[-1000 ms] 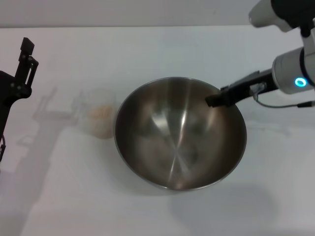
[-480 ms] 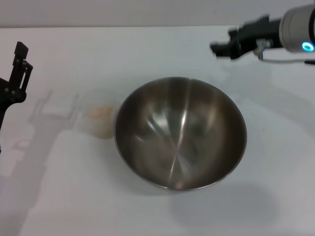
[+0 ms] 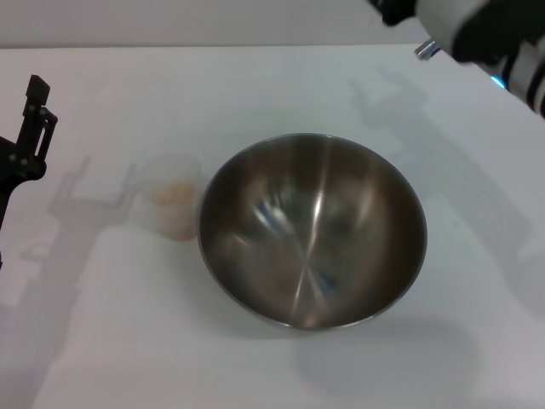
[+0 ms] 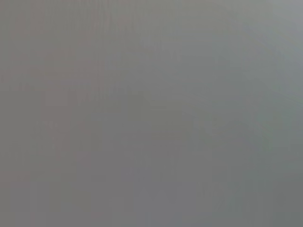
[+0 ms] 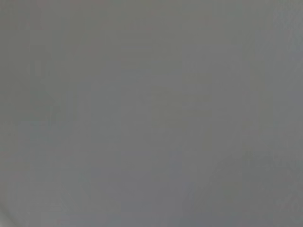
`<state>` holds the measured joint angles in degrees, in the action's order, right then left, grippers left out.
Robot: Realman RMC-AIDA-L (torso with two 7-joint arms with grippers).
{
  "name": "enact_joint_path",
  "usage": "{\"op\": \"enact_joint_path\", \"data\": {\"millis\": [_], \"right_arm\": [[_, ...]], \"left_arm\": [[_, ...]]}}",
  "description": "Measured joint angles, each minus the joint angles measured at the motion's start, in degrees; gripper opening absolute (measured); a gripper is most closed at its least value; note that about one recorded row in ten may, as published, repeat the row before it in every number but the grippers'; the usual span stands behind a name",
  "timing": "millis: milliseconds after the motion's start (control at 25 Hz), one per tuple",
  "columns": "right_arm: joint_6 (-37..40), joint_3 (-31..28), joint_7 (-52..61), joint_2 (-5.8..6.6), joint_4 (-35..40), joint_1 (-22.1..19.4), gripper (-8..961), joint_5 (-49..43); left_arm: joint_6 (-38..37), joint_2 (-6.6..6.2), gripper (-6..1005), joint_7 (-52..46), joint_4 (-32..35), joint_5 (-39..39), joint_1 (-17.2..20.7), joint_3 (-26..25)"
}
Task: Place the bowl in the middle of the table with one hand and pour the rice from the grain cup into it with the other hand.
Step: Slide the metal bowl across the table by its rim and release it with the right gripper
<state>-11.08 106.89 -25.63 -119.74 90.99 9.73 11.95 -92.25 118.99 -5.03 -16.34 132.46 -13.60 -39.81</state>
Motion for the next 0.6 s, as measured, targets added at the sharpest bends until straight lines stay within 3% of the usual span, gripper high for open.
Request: {"op": "enact_joint_path", "data": {"millis": [240,440,520,600], "right_arm": [[39.8,4.1,1.0,0.01,-17.8,-2.9,534,2.3],[77.8,9.7,5.0,0.16,-45.0,2.5,541,8.3],[88.8,12.6,7.8,0.14,-55.1,5.4,544,12.3],[94.8,14.8,10.9,0.13,-61.8,7.2,546,15.7]], "left_arm": [[0.6,-0.06,627,0.0,0.0,-0.1,0.0,0.0],[2.0,-0.08,624,0.0,0.0,-0.2,-0.2,0.0],[3.0,-0.08,623,0.0,0.0,-0.3,-0.3,0.0],[3.7,-0.08,621,0.0,0.0,-0.3,-0.3,-0.1]]}}
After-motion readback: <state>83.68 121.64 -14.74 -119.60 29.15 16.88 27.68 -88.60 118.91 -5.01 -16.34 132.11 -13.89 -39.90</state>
